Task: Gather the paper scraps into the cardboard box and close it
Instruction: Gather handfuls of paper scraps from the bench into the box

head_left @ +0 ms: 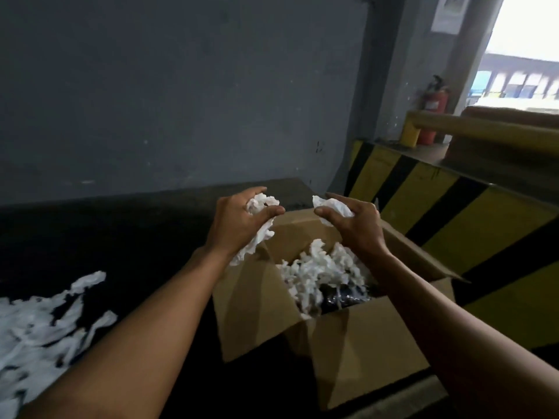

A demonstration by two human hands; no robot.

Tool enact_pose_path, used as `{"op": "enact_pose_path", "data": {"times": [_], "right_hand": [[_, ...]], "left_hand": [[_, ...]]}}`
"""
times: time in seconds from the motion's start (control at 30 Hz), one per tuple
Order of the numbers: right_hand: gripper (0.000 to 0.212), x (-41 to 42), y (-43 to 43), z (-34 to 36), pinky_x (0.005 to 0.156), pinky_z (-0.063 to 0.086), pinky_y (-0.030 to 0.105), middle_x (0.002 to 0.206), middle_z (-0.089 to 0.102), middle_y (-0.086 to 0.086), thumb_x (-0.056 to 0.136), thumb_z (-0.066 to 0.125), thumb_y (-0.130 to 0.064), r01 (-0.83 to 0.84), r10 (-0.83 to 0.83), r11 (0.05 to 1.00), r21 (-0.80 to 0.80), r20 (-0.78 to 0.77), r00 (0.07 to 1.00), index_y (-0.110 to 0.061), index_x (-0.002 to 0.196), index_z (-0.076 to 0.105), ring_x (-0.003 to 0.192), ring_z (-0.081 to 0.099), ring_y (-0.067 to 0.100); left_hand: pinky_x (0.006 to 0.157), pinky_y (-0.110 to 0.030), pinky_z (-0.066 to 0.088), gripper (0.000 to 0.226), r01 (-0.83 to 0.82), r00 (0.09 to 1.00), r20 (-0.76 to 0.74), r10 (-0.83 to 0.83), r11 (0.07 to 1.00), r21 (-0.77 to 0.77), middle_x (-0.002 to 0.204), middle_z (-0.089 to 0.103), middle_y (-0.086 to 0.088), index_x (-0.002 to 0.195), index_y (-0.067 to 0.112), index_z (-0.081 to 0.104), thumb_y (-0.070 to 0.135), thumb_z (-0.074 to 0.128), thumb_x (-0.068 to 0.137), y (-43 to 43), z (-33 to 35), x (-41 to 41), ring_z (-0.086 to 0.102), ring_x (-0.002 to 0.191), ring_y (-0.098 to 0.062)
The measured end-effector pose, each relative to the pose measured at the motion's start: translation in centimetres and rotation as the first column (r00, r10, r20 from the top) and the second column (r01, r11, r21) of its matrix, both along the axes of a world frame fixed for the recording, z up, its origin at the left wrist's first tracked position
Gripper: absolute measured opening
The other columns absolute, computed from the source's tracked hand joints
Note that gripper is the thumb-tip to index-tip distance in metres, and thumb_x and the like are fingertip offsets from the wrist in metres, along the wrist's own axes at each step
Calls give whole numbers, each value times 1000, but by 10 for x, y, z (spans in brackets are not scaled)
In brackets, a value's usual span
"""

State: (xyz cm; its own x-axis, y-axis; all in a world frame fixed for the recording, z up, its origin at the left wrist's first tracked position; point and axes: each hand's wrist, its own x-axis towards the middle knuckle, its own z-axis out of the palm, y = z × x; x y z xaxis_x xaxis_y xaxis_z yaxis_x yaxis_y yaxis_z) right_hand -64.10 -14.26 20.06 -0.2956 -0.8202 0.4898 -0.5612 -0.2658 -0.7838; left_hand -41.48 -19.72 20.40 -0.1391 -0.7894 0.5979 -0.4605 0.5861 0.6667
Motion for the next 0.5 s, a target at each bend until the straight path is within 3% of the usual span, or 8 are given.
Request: {"op": "enact_pose_path", "data": {"times": [0.03, 0.1, 0.2, 0.33, 0.4, 0.5], "right_hand": [[35, -21, -1, -4, 74, 56, 19, 83, 72, -20, 74, 79, -45, -22, 22, 999, 33, 11, 1000, -28, 104, 74, 77, 66, -9], [24, -61, -6, -19, 70, 61, 38, 78, 74, -11, 74, 80, -45, -75, 68, 991, 111, 71, 995, -33, 94, 75, 74, 71, 7], [48, -108, -22, -39, 77, 59, 46, 98, 75, -3, 67, 82, -57, -140, 120, 973, 186, 110, 987, -30, 106, 71, 89, 72, 17], [49, -134, -34, -62, 83, 56, 25, 107, 72, -11, 71, 79, -54, -154, 164, 960, 232, -23, 986, -25, 110, 72, 95, 66, -3], [47, -136, -40, -74, 76, 52, 12, 106, 73, -10, 73, 79, -49, -173, 194, 948, 268, -54, 980, -23, 111, 72, 92, 65, -5], [42, -133, -49, -90, 72, 43, 2, 112, 71, -9, 77, 78, -46, -233, 292, 910, 343, -130, 948, -24, 112, 72, 98, 62, -3]], "left_hand": [[86, -15, 47, 60, -1, 1000, 1, 1, 1000, 19, 108, 72, 2, 115, 21, 69, 56, 77, 67, -1, -7, -22, 64, 97, -3], [89, -21, 48, 63, -3, 999, 40, 1, 999, 51, 112, 71, -1, 117, 19, 68, 57, 76, 67, 0, -21, -62, 63, 103, -7], [90, -28, 51, 65, -43, 997, 62, 36, 992, 115, 110, 71, 0, 118, 18, 67, 60, 74, 67, -2, -38, -105, 65, 102, -10], [84, -24, 49, 63, -71, 991, 125, 46, 975, 212, 106, 71, 4, 115, 18, 67, 59, 74, 68, 2, -58, -135, 65, 98, -10], [84, -24, 48, 60, -95, 986, 157, 51, 953, 287, 108, 70, 4, 116, 18, 66, 56, 76, 70, 1, -70, -140, 63, 100, -11], [83, -34, 52, 62, -118, 963, 271, 16, 923, 366, 106, 70, 5, 114, 24, 65, 66, 69, 69, -1, -89, -140, 63, 98, -13]]}}
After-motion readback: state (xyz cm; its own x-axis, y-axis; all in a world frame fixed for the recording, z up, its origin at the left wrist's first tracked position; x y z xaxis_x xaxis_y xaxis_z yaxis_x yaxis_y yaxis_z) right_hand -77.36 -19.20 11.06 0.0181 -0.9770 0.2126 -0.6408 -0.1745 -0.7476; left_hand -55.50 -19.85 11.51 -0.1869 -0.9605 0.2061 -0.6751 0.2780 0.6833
